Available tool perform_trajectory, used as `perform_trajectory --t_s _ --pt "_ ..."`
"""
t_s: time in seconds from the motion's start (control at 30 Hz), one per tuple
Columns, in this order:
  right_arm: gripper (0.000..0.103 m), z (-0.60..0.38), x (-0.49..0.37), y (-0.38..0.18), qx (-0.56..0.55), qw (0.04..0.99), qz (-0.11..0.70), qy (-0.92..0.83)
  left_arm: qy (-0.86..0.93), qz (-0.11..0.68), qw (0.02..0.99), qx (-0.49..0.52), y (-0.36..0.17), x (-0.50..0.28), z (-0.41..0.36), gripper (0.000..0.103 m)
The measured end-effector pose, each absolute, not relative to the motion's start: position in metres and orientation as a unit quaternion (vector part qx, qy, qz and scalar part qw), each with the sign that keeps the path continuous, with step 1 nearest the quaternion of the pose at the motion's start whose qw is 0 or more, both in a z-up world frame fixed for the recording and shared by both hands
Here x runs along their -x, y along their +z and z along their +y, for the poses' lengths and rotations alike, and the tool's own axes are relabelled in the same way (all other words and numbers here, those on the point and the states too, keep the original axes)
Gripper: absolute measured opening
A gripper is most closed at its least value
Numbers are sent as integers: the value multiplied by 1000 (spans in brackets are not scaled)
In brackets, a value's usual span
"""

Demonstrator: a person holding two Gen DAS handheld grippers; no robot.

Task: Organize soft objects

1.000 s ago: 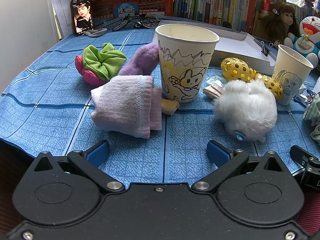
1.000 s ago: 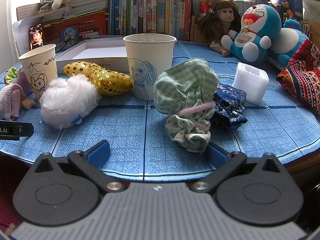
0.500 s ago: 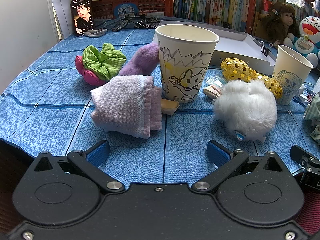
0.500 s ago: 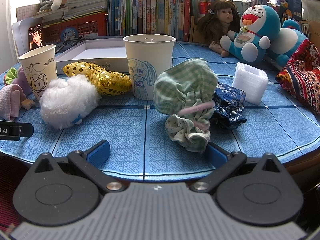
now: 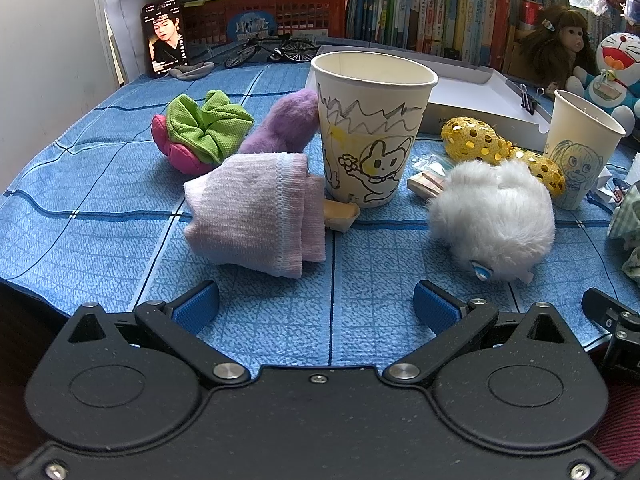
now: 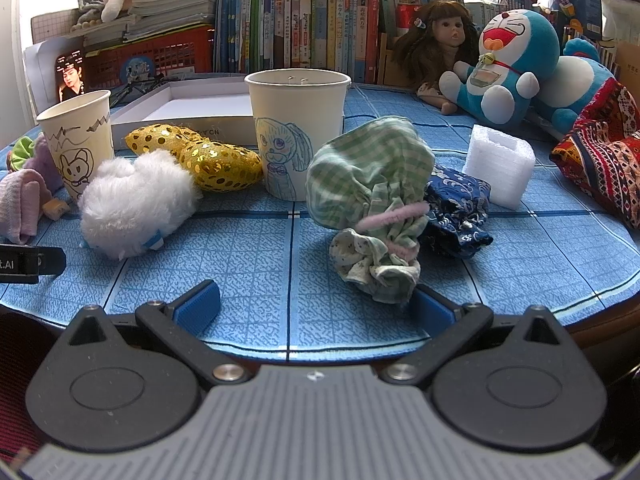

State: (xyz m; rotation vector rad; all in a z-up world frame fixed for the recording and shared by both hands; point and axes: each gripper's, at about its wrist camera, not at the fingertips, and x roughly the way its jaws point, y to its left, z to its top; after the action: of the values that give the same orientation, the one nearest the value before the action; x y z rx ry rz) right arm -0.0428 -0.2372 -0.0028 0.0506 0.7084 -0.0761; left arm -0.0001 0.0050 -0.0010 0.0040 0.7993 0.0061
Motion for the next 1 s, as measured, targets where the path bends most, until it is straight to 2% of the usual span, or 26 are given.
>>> perform_trajectory --t_s 0.73,1.0 --pt "103 -244 54 -7 -30 954 299 -19 -12 357 934 -7 -6 9 6 103" --pt "103 -249 74 13 -20 974 223 -20 -42 331 942 34 15 20 20 98"
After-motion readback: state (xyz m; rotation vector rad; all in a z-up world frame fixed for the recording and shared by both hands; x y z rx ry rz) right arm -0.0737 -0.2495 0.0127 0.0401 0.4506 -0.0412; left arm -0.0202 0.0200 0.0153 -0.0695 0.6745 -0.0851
